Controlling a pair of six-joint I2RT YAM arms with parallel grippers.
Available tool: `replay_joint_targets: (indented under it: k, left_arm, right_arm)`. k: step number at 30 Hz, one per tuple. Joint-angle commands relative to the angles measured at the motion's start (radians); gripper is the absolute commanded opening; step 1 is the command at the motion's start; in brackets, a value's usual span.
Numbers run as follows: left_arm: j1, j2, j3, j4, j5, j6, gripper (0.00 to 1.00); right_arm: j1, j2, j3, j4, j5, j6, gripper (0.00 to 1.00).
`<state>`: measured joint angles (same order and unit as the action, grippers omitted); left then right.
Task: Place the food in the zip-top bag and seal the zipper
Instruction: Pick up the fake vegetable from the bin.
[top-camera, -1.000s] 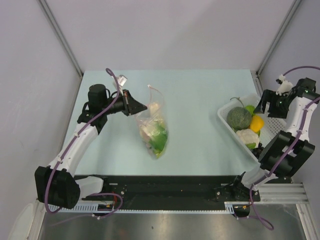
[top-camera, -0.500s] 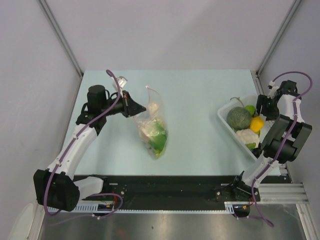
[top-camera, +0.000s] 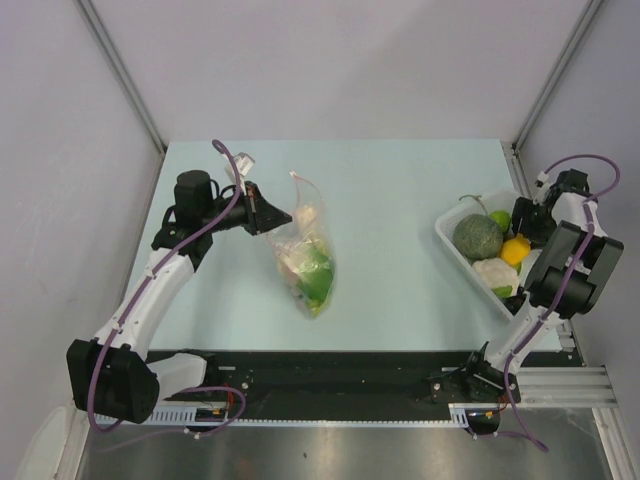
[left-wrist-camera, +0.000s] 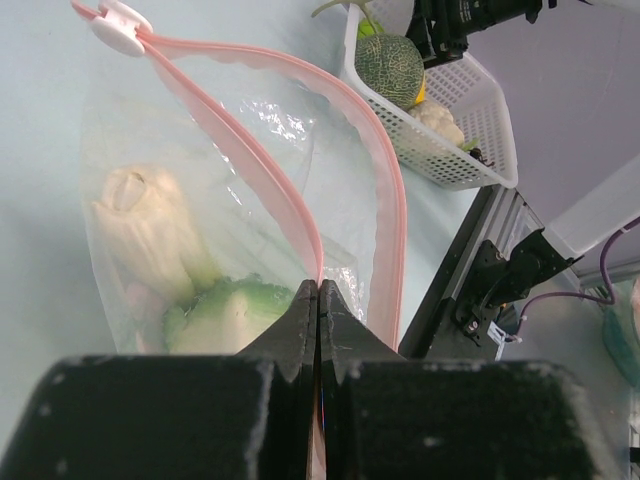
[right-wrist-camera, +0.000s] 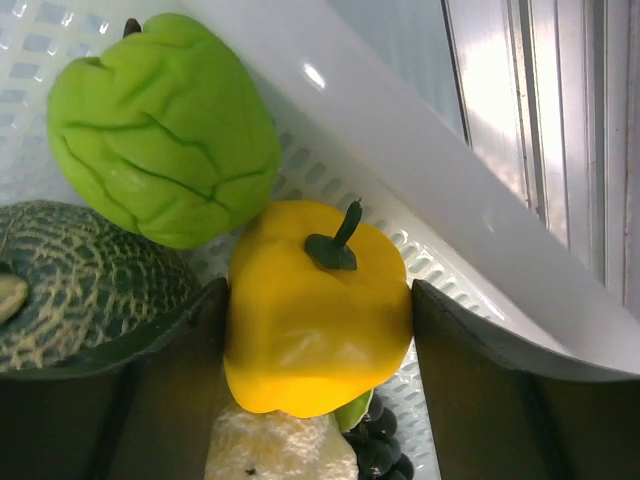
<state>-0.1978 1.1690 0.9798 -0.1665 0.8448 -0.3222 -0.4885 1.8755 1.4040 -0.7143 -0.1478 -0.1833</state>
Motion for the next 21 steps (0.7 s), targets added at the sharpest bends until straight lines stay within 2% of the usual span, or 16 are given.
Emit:
replay_joint_targets:
  k: [1,2,4,5,10,12,17,20,21]
  left_arm:
    - [0.005,-0.008,0.013,0.028,0.016,0.006,0.00]
    - [0.005,-0.006,0.013,0.030,0.014,0.006,0.00]
    - [0.006,-0.008,0.010,0.032,0.016,0.006,0.00]
    - [0.005,-0.008,0.010,0.033,0.020,0.003,0.00]
    - [0.006,-0.009,0.010,0.044,0.031,0.002,0.00]
    - [0.005,-0.008,0.011,0.047,0.031,0.002,0.00]
    - [0.003,-0.005,0.013,0.056,0.034,-0.012,0.00]
    - [0.001,-0.005,0.013,0.058,0.034,-0.017,0.00]
    - [0.001,-0.005,0.013,0.059,0.034,-0.018,0.00]
  right_arm:
    - [-0.044,-0.033,-0.008,-0.023,-0.048,-0.014,0.55]
    - [-0.050,-0.074,-0.008,-0.040,-0.077,-0.039,0.47]
    - [-0.059,-0.123,-0.010,-0.053,-0.117,-0.054,0.39]
    - [-0.061,-0.186,-0.008,-0.053,-0.128,-0.065,0.29]
    - [-0.044,-0.355,-0.007,0.002,-0.199,-0.076,0.07]
    - [-0.015,-0.432,-0.005,0.024,-0.216,-0.081,0.05]
    - [0.117,-0.585,-0.003,0.136,-0.393,-0.018,0.06]
    - [0.308,-0.650,-0.002,0.283,-0.452,0.091,0.08]
    - [0.434,-0.657,0.003,0.326,-0.453,0.116,0.09]
